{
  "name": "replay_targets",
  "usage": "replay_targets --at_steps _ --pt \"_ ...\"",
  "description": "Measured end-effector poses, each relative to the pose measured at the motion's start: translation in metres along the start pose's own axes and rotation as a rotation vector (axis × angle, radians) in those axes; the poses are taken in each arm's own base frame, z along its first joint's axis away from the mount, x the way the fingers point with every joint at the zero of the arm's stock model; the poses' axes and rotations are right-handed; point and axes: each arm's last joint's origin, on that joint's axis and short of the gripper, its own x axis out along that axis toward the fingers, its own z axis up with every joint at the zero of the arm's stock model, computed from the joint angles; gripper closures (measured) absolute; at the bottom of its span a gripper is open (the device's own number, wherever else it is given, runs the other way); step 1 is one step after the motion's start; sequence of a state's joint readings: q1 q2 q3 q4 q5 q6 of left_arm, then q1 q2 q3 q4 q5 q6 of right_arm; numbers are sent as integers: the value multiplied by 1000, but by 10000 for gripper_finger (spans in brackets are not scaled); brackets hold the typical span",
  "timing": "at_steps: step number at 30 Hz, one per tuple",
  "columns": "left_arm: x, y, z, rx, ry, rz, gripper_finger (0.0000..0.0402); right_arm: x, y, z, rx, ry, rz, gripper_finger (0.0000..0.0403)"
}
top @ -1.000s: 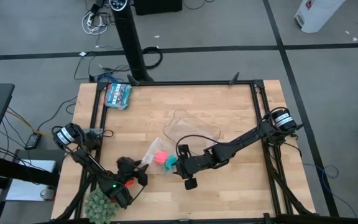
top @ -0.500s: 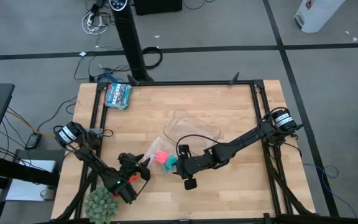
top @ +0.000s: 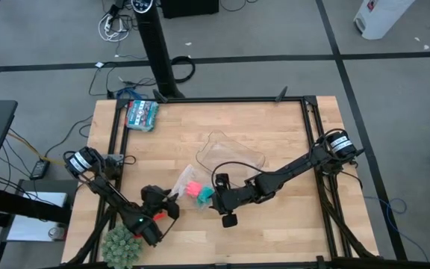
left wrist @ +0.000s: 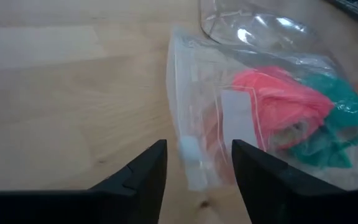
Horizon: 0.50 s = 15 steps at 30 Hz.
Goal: Roll bandage
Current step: Close the transparent zip bag
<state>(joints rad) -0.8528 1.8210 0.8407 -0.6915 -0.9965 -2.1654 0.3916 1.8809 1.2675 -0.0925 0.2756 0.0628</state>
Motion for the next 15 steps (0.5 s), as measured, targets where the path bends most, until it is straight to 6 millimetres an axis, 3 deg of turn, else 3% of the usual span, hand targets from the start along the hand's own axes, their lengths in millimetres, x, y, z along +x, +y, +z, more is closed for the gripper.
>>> replay_targets --at_steps 8,12,15 --pt "15 27 -11 -113 -36 -147 251 -1 3 0 -5 -1 5 254" --pt "12 28 -7 -144 -81 -188 263 -1 3 -1 -7 4 3 254" --pt "10 26 -5 -142 -70 -190 294 -1 3 -1 -9 6 -6 254"
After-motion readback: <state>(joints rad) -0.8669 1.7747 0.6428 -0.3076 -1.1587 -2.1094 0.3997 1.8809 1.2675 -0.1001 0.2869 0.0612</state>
